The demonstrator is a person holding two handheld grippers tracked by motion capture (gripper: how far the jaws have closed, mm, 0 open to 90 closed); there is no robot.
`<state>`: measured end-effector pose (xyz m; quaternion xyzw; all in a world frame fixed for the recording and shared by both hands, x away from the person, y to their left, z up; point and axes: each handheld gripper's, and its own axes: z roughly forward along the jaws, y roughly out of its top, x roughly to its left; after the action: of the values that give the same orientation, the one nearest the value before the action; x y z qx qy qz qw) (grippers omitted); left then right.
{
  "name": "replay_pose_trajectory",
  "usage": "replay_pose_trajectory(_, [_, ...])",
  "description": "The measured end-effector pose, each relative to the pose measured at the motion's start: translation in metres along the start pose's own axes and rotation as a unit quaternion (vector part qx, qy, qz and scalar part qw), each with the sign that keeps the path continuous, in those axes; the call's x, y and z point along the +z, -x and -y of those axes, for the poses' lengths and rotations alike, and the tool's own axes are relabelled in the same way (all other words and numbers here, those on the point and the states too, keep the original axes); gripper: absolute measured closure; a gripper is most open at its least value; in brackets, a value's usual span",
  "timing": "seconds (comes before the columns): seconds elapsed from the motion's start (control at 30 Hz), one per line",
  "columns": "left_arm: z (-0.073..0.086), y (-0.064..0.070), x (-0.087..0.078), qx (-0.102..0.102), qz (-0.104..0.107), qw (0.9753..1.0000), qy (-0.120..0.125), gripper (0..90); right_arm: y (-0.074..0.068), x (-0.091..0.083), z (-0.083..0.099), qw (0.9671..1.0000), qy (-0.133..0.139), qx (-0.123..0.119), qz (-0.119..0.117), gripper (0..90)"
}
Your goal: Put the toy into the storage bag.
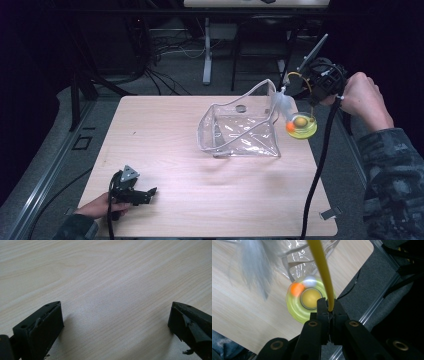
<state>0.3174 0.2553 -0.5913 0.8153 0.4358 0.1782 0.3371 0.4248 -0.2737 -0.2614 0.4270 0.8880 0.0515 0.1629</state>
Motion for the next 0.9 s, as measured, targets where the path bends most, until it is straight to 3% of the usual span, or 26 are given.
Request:
replay_pose_trajectory(0.47, [0.000, 0.000, 0.000, -0.001, 0.000, 1.0000, 0.000, 0.0, 0.011, -0.024, -0.014, 0.9998, 0.016, 0.006, 0.007, 87.8])
replay_pose_trajectory(0.9, [0.000, 0.000, 0.000, 0.000, 0.000, 1.0000, 0.000, 0.0, 0.009, -0.028, -0.029, 0.9998, 0.015, -0.003, 0.012, 87.9])
